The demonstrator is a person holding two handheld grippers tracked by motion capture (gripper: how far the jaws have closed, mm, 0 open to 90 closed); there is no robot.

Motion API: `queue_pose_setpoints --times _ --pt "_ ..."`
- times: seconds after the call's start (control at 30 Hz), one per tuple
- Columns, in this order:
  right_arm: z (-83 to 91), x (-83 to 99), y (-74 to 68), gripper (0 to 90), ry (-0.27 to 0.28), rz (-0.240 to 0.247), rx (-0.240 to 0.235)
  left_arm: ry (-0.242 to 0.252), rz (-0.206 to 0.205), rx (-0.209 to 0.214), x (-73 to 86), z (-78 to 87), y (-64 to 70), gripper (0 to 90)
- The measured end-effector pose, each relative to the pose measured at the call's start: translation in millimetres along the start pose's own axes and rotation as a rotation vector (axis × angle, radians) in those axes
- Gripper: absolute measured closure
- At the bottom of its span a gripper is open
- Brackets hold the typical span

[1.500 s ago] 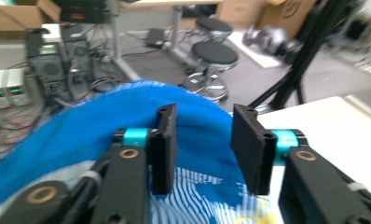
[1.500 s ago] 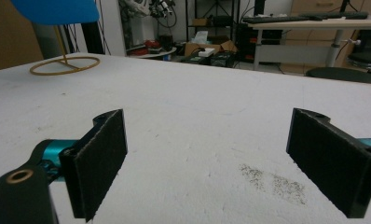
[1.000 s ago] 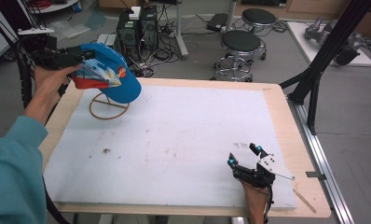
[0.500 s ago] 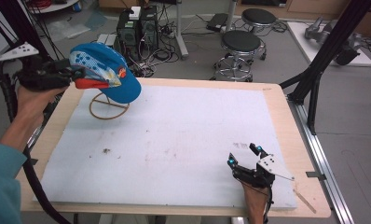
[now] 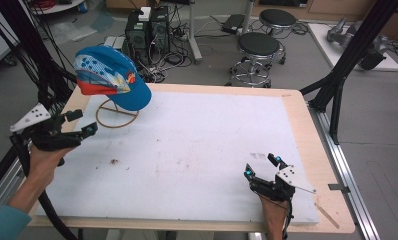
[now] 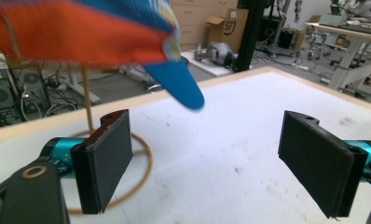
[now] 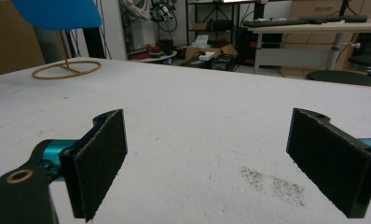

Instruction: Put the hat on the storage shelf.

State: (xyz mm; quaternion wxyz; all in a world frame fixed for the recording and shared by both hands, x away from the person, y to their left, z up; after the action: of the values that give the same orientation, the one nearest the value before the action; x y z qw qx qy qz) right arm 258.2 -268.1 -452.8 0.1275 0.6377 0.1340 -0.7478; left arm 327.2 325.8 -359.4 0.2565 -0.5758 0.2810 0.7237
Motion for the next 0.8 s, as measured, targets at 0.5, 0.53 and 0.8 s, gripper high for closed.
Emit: queue_pose_setpoints --times 0.5,0.53,0.8 --pt "0.9 0.4 -0.1 11.2 0.009 -0.004 0.002 0.023 -0.047 0.002 81.5 6.3 33.4 18.0" --pt "1.0 0.4 -0.2 11.1 0.009 -0.004 0.003 0.014 -0.053 0.005 84.2 5.7 35.2 18.0" --pt "1.0 0.4 0.0 11.2 0.013 -0.004 0.005 -0.022 -0.079 0.016 98.7 2.0 42.0 17.9"
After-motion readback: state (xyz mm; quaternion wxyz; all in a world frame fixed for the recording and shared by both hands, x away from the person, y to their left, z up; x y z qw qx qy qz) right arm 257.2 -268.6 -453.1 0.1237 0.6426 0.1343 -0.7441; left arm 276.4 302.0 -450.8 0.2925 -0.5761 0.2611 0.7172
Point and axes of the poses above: each handheld gripper's, and its own axes: z roughly backward along the jaws, x roughly out of its underside, y roughly to its right, the point moved 1 cm from there along -z, roughly forward along the jaws, and after that the axes turned 5 degrees about x, right-handed, at the moved point
